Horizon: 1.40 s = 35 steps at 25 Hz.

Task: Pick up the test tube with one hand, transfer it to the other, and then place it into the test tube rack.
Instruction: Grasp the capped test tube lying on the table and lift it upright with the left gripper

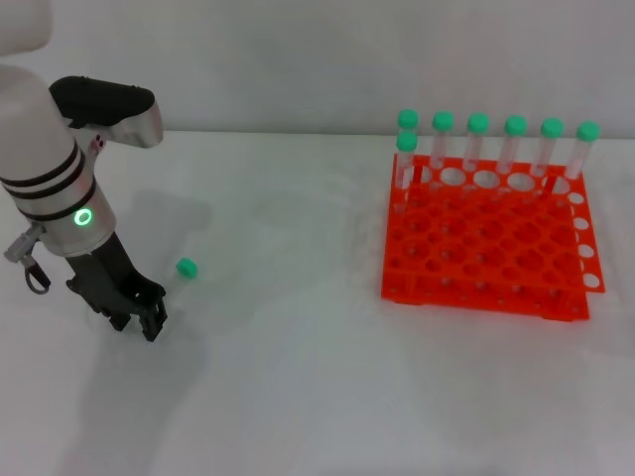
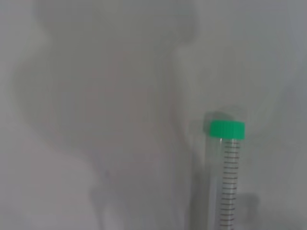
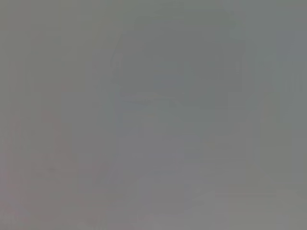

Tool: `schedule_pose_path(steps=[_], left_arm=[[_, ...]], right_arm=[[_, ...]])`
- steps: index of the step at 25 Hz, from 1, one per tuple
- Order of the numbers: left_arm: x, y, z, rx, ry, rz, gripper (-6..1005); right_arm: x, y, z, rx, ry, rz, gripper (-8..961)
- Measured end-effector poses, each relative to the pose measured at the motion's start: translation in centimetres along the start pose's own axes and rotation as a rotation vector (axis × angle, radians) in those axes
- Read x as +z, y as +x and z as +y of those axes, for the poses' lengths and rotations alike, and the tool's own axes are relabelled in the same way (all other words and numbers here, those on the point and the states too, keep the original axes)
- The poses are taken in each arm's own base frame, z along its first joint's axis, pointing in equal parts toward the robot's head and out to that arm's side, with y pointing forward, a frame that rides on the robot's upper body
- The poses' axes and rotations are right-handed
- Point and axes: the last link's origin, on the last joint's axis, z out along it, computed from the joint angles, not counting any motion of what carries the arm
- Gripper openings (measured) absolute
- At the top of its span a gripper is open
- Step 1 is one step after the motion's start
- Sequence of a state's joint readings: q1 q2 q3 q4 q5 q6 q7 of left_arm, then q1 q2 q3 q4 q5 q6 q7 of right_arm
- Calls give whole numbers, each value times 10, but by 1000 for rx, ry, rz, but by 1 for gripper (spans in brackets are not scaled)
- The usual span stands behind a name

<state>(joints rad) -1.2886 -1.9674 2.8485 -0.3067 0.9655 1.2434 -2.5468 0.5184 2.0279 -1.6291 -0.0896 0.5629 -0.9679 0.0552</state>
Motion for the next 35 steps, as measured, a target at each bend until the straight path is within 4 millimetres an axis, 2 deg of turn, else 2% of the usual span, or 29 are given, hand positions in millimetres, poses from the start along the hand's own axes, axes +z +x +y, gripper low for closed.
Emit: schedule_pose_path(steps=[8,19,35], left_arm=[[1,-1,-1,-4,12,-9,420],[3,-3,0,14,30,-25,260],[3,-1,3,27,39,-22,226]], right_arm=[[0,0,0,0,1,0,735],[0,0,-1,4,5,-1,735],[0,0,-1,6,9,-2,735]])
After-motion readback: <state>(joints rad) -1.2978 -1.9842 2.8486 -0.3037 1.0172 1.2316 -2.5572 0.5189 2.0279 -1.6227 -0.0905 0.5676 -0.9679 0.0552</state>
